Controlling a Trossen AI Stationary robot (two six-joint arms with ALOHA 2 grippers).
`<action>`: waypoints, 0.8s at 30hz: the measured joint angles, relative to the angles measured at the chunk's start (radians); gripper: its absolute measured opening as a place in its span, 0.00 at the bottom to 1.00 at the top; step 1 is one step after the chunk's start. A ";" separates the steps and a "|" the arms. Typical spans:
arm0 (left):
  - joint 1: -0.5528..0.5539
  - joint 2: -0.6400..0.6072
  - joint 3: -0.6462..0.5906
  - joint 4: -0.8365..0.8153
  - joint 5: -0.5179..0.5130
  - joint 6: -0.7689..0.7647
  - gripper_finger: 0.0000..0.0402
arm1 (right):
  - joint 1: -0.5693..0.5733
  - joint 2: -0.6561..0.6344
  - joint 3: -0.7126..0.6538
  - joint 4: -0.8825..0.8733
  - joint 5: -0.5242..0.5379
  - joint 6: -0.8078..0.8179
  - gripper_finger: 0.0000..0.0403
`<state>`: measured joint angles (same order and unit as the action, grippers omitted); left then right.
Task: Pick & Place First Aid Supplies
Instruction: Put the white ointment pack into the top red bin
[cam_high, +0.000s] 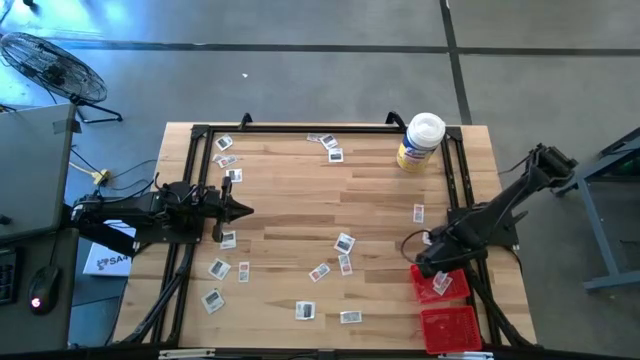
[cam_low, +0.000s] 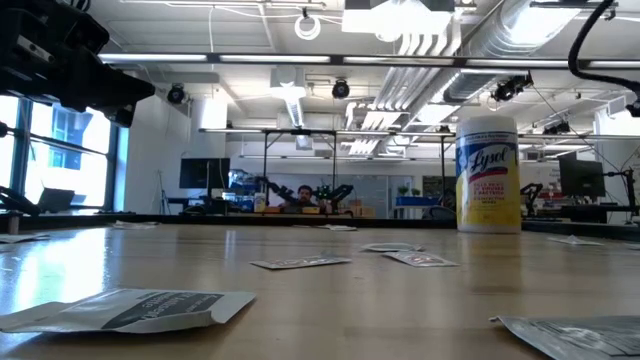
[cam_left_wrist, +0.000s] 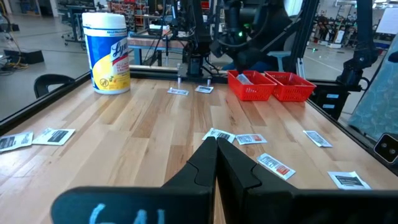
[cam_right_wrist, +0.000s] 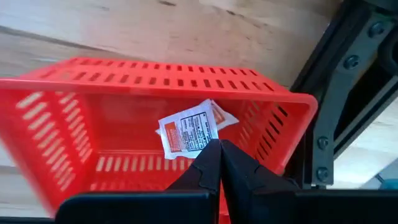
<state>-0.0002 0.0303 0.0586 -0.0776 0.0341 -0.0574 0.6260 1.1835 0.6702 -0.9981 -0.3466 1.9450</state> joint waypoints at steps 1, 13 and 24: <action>0.000 0.000 0.000 0.000 0.000 0.000 0.00 | -0.005 0.000 -0.005 0.001 -0.020 -0.009 0.00; 0.000 0.000 0.000 0.000 0.000 0.000 0.00 | -0.049 -0.002 0.072 -0.082 -0.080 -0.034 0.00; 0.000 0.000 0.000 0.000 0.000 0.000 0.00 | -0.051 -0.001 0.067 -0.043 -0.043 -0.062 0.00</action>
<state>0.0000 0.0303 0.0586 -0.0776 0.0340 -0.0574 0.5755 1.1824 0.7368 -1.0413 -0.3900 1.8832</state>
